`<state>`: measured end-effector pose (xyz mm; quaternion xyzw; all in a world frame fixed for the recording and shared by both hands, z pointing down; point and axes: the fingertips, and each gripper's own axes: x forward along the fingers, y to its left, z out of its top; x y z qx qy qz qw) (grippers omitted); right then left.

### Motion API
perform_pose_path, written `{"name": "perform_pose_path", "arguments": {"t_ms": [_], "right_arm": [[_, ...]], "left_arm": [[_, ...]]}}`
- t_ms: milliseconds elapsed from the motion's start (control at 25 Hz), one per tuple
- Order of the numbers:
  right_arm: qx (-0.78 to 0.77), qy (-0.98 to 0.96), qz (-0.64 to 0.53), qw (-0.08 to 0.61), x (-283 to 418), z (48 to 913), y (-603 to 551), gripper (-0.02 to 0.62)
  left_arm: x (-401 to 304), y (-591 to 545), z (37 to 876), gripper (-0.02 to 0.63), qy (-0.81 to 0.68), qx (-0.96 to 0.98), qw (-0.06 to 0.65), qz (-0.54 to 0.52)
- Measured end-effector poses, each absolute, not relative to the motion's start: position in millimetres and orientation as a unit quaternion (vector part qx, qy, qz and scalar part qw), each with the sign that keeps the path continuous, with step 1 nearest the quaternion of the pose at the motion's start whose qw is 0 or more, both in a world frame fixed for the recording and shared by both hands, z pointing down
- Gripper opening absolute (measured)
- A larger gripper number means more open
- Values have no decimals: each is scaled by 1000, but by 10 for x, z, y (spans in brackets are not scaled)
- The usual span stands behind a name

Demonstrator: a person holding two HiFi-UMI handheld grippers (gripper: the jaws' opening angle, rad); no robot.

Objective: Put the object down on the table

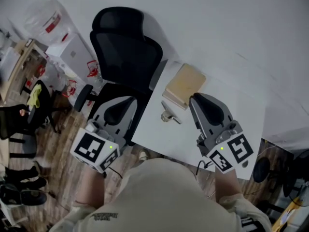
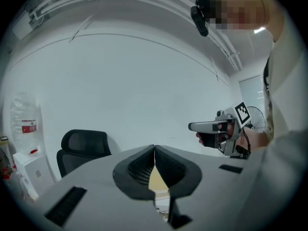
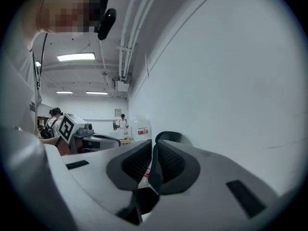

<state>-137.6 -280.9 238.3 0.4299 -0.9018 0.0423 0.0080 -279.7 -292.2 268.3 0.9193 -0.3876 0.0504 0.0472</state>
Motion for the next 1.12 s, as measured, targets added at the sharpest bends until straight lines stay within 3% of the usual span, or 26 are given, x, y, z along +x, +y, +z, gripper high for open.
{"name": "perform_pose_path", "arguments": {"t_ms": [360, 1120], "right_arm": [[446, -893, -13, -58, -1185, 1701, -2568, 28], [447, -894, -5, -26, -1120, 1855, -2551, 26]], "left_arm": [[-2745, -2727, 2207, 21, -372, 928, 10, 21], [-2768, -2746, 2170, 21, -386, 922, -4, 31]]}}
